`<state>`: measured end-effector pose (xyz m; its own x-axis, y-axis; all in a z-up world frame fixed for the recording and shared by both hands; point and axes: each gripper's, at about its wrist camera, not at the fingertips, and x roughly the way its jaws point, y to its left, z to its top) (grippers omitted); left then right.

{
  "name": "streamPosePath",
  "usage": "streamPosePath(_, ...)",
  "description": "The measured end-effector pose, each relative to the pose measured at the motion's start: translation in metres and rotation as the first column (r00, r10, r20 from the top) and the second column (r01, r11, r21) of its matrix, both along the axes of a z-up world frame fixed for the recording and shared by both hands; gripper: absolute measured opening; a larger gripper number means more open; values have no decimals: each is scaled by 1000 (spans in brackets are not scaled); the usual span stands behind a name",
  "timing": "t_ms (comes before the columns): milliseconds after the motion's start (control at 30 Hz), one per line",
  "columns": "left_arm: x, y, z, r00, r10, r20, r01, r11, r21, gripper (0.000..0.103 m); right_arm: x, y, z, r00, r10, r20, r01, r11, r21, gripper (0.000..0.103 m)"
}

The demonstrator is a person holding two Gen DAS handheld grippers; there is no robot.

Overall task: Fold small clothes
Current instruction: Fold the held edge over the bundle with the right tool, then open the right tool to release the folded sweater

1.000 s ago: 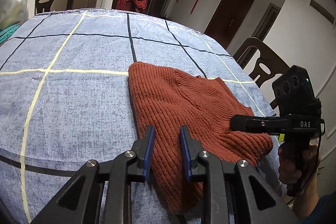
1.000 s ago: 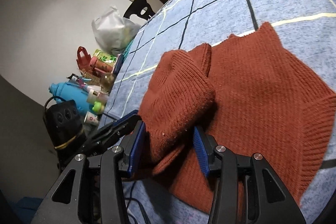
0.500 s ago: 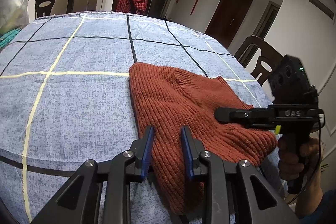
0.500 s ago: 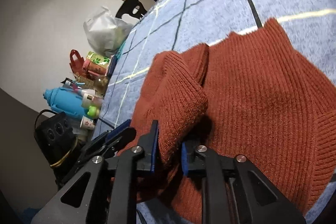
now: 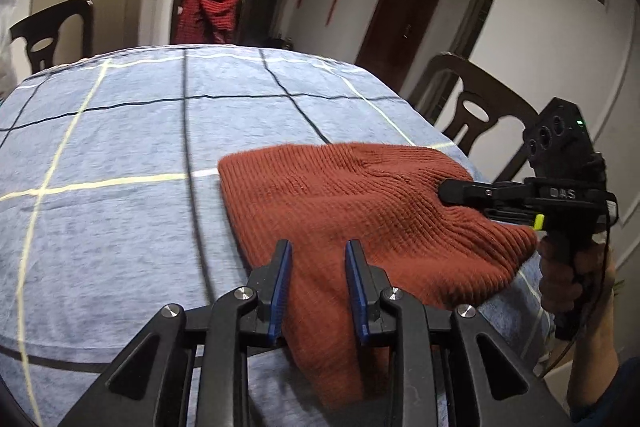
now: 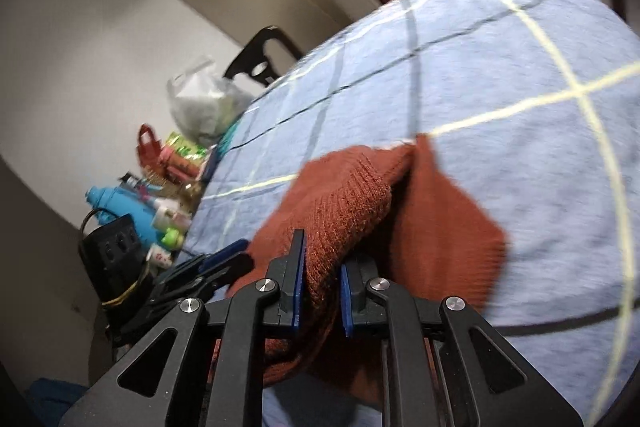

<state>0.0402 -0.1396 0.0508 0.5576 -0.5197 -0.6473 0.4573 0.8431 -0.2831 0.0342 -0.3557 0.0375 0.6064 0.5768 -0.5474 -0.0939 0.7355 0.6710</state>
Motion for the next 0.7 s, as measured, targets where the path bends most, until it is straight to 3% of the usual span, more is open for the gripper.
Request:
streamPosePath(167, -3, -13, 0, 999, -23, 23, 22, 999, 34, 30, -4, -20, -28, 997, -44, -64, 46, 999, 15, 14)
streamPosePath(500, -10, -20, -6, 999, -23, 38, 22, 999, 48, 36, -7, -17, -25, 997, -57, -42, 55, 998, -39, 14)
streamPosePath(700, -9, -26, -5, 999, -20, 45, 17, 997, 72, 39, -27, -1, 18, 993, -62, 97, 82, 974, -209, 16)
